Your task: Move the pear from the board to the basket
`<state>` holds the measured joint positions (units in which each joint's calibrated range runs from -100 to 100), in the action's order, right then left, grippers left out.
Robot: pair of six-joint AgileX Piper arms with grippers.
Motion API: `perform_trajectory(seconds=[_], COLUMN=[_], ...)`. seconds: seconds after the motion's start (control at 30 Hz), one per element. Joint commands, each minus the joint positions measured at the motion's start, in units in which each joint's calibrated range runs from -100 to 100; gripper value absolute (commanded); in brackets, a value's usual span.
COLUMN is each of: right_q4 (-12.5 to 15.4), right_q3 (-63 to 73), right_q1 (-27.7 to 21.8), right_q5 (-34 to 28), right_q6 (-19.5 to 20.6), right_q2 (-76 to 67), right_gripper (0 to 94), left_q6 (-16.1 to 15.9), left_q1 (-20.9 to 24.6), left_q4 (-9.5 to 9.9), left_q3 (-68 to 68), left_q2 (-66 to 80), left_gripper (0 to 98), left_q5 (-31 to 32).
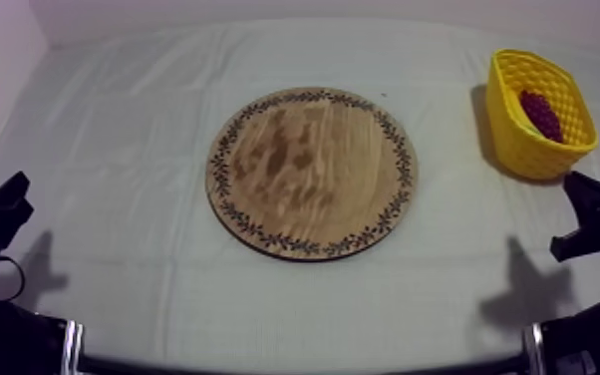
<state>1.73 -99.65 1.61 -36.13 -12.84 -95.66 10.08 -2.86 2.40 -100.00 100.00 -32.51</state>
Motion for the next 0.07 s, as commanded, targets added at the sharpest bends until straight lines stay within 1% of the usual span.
perform_trajectory(seconds=[0.0,0.03], right_q4=[0.0,0.0], right_q3=[0.0,0.0], right_q1=[0.0,0.0], right_q5=[-0.1,-0.1], right_q6=[0.0,0.0], right_q2=[0.0,0.0], right_gripper=[0.5,0.5], left_q6=[0.0,0.0], left_q1=[0.0,0.0], left_q4=[0.02,0.02], left_q3=[0.0,0.0], left_q2=[0.0,0.0], left_gripper=[0.1,0.1], left_q5=[0.0,0.0])
